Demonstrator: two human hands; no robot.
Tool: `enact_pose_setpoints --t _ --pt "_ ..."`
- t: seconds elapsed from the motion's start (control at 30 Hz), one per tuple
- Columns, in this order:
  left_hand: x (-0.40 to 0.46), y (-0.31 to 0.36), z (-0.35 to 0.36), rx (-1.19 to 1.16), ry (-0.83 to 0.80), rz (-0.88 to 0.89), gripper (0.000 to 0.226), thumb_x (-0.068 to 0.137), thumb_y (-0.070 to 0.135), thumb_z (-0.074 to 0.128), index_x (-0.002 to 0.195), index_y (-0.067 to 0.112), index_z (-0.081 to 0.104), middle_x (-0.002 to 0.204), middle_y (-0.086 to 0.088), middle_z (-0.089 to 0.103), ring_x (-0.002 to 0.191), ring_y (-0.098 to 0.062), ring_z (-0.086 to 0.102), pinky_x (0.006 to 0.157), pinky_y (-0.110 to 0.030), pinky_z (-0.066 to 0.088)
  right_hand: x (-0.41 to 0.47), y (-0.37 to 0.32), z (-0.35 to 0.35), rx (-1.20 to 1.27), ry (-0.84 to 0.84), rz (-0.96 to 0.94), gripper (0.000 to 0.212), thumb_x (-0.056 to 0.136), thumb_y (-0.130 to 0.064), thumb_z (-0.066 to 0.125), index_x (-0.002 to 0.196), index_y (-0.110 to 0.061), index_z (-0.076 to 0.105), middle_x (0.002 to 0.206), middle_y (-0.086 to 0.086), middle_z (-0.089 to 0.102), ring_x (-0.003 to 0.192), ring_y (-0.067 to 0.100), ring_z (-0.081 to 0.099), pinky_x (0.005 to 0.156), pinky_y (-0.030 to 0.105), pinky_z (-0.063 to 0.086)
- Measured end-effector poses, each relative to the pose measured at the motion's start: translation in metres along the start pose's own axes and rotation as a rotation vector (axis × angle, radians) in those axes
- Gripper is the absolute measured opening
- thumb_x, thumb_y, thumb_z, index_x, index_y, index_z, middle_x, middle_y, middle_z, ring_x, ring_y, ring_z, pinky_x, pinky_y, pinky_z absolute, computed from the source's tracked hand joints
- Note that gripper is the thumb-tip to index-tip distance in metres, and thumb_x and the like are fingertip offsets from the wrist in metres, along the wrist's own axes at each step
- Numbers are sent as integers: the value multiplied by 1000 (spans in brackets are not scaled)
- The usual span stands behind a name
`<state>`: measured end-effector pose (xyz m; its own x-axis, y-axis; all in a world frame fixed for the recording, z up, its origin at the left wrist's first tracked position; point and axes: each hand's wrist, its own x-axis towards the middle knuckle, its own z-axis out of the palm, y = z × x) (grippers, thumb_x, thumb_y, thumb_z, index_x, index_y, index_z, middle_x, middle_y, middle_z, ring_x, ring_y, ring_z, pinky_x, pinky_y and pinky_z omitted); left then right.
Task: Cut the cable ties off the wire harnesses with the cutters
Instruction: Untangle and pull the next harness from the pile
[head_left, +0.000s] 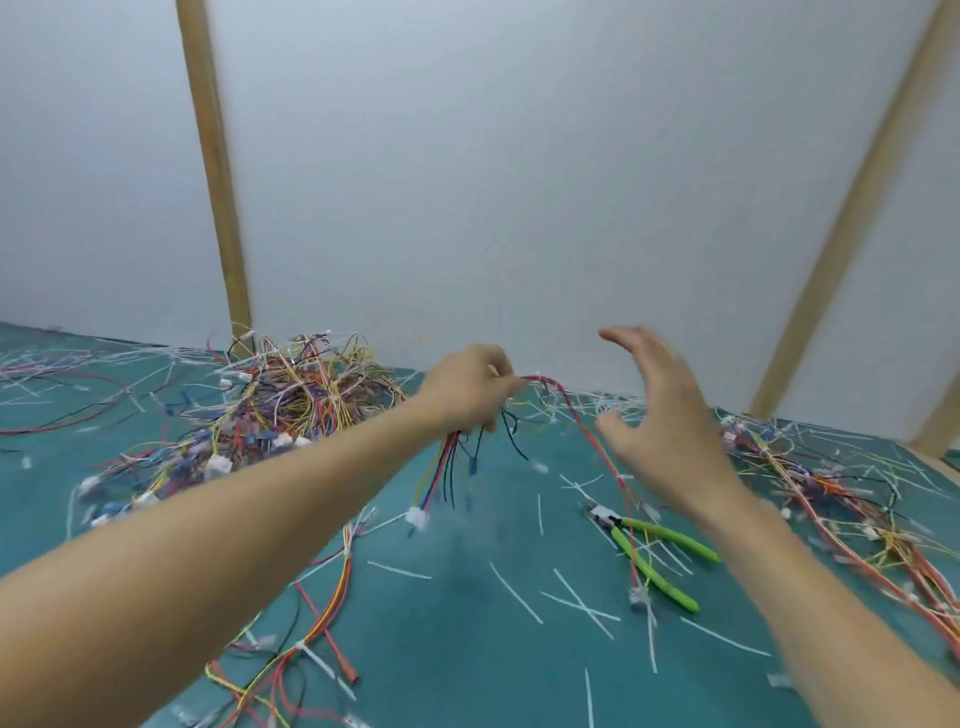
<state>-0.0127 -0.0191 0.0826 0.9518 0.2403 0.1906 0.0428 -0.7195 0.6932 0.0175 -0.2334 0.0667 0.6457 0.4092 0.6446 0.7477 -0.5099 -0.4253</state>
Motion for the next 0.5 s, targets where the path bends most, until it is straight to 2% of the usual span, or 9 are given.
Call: enact_pose_setpoints --t 0.03,0.1,0.17,0.2,0.27,0.33,0.37,0.43,0.5 --pt "-4 1 11 248 13 168 10 96 33 61 95 24 64 98 0 69 81 -25 71 61 -30 48 0 -1 8 -48 -77 -12 74 78 -8 63 147 -25 44 146 -6 49 139 12 36 122 41 28" --pt "-11 9 31 616 24 506 10 97 32 58 102 31 67 110 5 62 87 -26 67 56 -31 32 -2 0 23 -90 -247 55 68 82 -8 63 145 -26 41 132 -5 58 123 16 45 114 44 37" --pt "-13 12 41 752 33 726 18 95 23 57 105 34 68 114 7 58 83 -24 65 52 -31 17 -7 7 35 -80 -316 145 48 88 -16 61 131 -26 41 105 -4 66 107 26 57 93 43 49" --pt "-13 9 44 746 41 770 20 94 22 57 105 35 68 114 7 57 86 -21 64 55 -30 20 -11 11 38 -60 -317 182 43 91 -21 60 129 -27 41 98 -3 68 101 29 62 84 44 51" --pt "-10 -3 51 681 66 779 18 98 26 55 107 35 67 117 8 57 101 -16 60 77 -30 35 -19 23 45 -46 -334 215 40 97 -34 58 135 -31 43 90 -1 73 94 29 66 79 43 52" --pt "-16 -14 66 545 100 657 18 98 26 57 112 32 66 125 10 54 114 -15 54 102 -34 32 -31 35 53 -75 -372 238 30 102 -46 51 129 -32 54 77 0 71 84 26 66 74 40 49" --pt "-21 -18 76 445 150 593 23 95 20 60 114 30 66 125 10 54 115 -15 54 104 -34 31 -39 40 58 -62 -378 257 26 104 -48 47 120 -32 60 70 0 69 79 23 66 72 39 49" --pt "-34 -21 94 213 307 501 31 89 8 62 113 27 65 120 10 56 107 -13 56 96 -32 38 -54 50 67 -8 -324 296 28 106 -45 45 98 -28 66 66 0 68 75 21 68 73 41 50" --pt "-44 -24 109 57 442 462 30 89 11 60 113 29 63 113 17 55 99 -9 57 87 -30 42 -65 59 74 43 -175 356 35 107 -40 46 78 -24 59 61 -4 61 67 17 61 68 43 48"
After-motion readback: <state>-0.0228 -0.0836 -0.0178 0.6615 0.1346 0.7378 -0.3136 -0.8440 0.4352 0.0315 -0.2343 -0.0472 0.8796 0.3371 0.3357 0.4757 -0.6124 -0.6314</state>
